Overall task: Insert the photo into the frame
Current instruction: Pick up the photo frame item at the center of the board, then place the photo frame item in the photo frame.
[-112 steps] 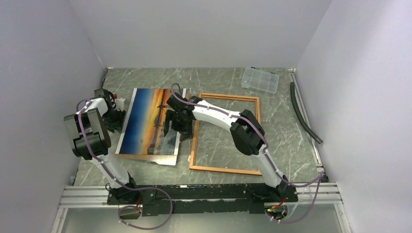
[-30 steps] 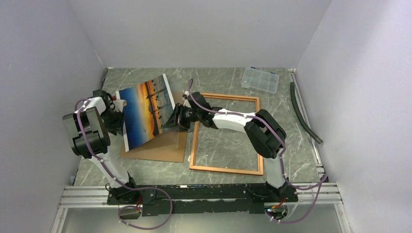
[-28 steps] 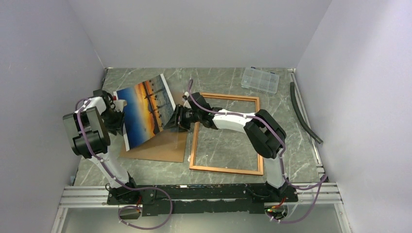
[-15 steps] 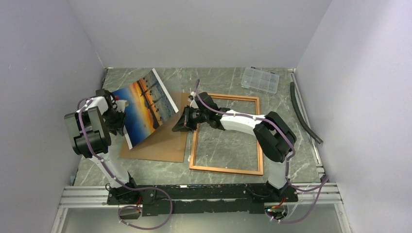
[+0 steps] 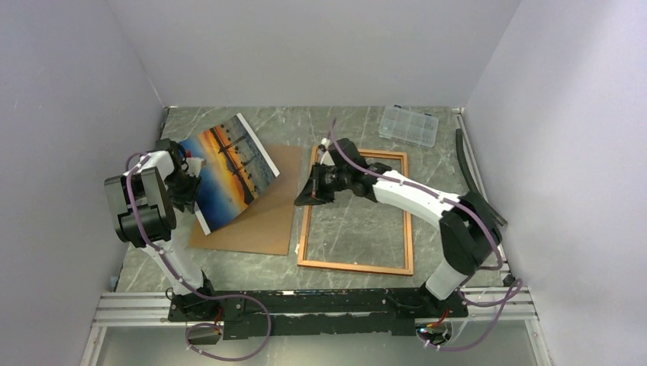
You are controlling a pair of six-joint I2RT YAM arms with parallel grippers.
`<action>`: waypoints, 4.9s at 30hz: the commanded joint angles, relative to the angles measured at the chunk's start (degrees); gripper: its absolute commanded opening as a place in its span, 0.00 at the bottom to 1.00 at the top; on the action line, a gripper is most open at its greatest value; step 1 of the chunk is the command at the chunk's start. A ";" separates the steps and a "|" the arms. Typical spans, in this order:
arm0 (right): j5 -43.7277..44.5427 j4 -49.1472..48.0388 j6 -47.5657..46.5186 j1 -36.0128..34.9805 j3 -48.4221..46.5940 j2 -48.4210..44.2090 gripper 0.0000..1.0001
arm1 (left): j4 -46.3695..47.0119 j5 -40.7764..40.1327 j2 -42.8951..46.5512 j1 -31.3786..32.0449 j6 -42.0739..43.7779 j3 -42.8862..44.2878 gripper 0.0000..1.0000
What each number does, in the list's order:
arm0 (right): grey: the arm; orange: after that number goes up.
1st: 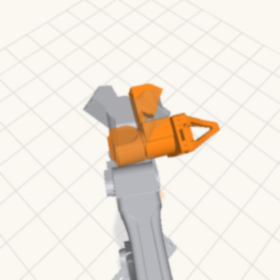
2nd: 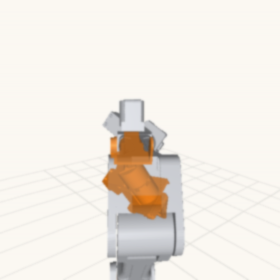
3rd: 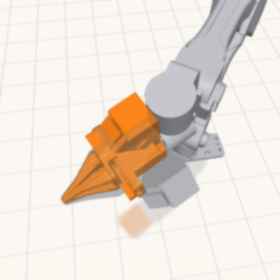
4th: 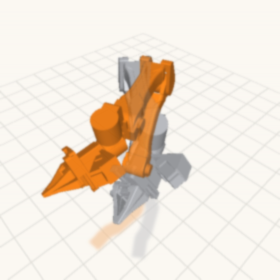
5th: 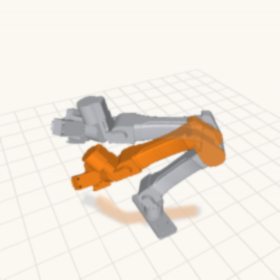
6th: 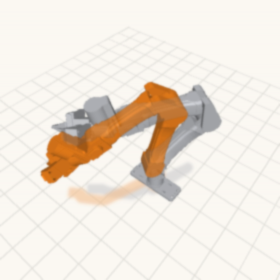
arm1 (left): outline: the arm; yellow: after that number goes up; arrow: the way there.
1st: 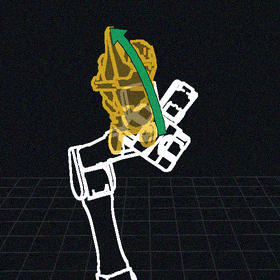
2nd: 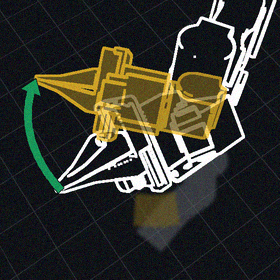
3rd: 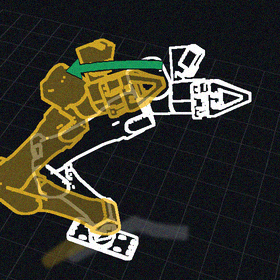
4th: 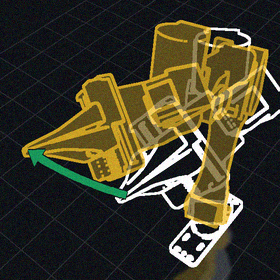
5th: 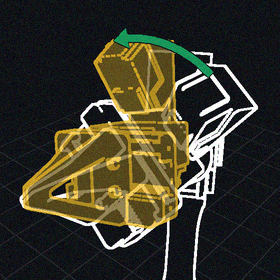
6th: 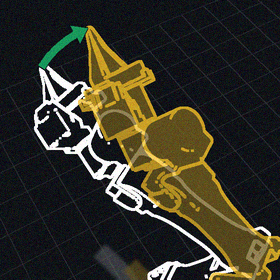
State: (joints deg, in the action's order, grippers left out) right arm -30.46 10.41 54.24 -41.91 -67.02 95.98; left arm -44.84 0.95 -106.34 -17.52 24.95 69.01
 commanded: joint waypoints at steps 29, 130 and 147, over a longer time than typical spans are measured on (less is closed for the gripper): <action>0.25 41.04 -28.29 14.93 -16.83 -26.35 0.00 | -18.16 9.25 9.61 14.19 -4.05 15.40 0.77; 2.10 24.54 -14.25 10.87 -17.61 -24.71 0.00 | -12.07 21.81 13.63 14.51 -20.79 23.23 0.95; 20.25 21.74 -10.75 11.59 16.12 -36.84 0.00 | -13.93 22.52 13.22 11.54 -14.73 13.56 0.95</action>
State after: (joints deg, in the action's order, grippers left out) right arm -15.09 33.45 42.68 -30.52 -52.31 62.46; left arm -58.83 22.63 -94.13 -6.00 7.86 83.37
